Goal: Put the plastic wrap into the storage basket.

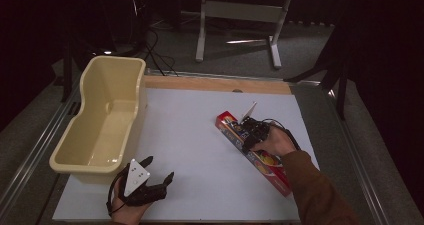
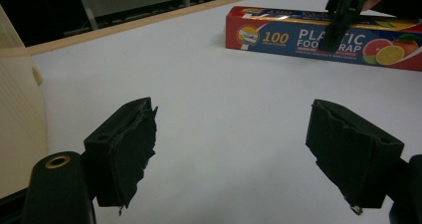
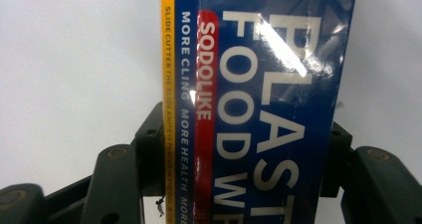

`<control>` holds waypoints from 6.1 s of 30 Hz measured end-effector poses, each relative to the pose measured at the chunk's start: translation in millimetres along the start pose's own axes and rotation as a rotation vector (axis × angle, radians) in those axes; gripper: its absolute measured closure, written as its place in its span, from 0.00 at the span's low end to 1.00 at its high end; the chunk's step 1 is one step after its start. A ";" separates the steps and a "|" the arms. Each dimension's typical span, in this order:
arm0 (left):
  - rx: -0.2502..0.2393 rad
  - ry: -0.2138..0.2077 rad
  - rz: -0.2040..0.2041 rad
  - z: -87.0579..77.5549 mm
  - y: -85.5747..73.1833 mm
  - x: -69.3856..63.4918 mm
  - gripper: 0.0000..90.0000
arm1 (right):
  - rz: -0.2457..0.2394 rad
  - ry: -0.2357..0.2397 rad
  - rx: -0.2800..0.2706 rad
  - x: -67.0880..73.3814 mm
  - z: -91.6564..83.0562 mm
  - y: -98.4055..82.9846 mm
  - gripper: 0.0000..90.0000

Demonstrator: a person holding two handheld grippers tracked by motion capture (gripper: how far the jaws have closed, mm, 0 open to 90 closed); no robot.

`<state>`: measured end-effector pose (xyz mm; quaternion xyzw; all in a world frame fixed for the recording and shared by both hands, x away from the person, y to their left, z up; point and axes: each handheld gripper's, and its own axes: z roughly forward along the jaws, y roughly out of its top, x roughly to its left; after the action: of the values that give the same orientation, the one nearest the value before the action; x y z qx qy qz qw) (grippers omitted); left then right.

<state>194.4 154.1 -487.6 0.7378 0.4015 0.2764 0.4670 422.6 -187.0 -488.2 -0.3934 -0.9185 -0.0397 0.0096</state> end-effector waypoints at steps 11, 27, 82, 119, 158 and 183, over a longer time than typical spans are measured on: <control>-0.003 0.007 0.002 -0.7 -0.3 -0.3 0.22 | 0.040 0.007 0.018 1.2 -1.7 -2.5 0.46; 0.003 0.013 0.006 0.2 -1.1 0.8 0.22 | 0.142 0.173 -0.086 -5.3 -20.7 -10.7 0.47; -0.001 0.008 0.011 2.7 -0.2 -2.2 0.22 | 0.247 0.443 -0.460 32.0 -104.3 27.3 0.46; -0.024 0.012 0.001 -0.1 0.5 -0.1 0.21 | 0.359 0.550 -0.574 66.6 -147.9 85.3 0.46; -0.024 0.029 -0.016 -0.8 -1.8 2.2 0.21 | 0.443 0.628 -0.648 132.3 -167.8 162.6 0.46; -0.032 0.015 -0.022 -3.1 -2.9 0.1 0.21 | 0.490 0.749 -0.652 176.8 -137.0 200.1 0.46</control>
<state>191.0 156.4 -489.0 0.7236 0.4087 0.2834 0.4787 443.5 67.1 -329.9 -0.5372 -0.6740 -0.4558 0.2222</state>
